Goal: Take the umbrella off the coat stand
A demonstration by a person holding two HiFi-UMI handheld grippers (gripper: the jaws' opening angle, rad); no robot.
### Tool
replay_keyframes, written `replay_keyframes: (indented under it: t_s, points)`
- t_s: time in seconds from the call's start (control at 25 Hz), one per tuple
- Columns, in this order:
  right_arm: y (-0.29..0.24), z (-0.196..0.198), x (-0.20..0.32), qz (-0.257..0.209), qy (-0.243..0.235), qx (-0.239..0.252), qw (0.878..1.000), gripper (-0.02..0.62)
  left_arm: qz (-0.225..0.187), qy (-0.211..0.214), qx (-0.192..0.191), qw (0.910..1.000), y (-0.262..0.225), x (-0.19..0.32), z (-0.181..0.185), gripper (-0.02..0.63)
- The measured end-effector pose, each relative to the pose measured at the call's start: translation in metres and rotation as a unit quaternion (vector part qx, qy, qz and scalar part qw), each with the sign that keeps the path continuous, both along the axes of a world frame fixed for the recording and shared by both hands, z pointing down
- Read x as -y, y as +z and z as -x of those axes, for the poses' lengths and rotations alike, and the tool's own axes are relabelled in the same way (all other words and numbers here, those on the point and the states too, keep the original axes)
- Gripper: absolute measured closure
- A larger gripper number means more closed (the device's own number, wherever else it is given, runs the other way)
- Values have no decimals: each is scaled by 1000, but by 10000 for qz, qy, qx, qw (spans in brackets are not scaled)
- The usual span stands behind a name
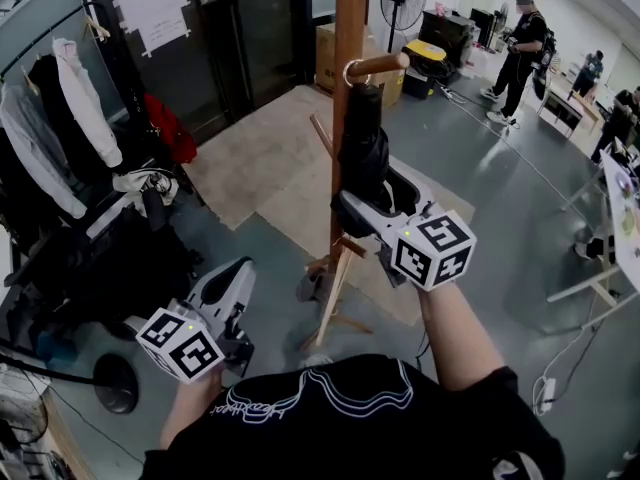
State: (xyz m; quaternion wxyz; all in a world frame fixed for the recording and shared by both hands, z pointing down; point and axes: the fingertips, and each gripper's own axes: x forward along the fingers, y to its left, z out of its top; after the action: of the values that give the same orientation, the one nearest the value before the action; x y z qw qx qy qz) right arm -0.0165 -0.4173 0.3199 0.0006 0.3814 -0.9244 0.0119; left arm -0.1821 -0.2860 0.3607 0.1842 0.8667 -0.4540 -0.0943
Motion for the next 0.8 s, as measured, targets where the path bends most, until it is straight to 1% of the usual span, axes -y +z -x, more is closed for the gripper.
replay_keyframes:
  t_s: [0.12, 0.2, 0.44, 0.8]
  points:
    - [3, 4, 5, 28, -28, -91, 10000, 257, -3, -97, 11, 10000, -1, 2, 7, 601]
    - [5, 5, 8, 29, -20, -122, 9999, 278, -9, -154, 16, 9999, -2, 4, 11, 601]
    - [9, 7, 11, 60, -55, -80, 9999, 313, 29, -332, -5, 9994, 2, 6, 24, 601]
    - [10, 7, 12, 59, -107, -75, 9999, 331, 98, -468, -30, 9989, 7, 11, 32, 601]
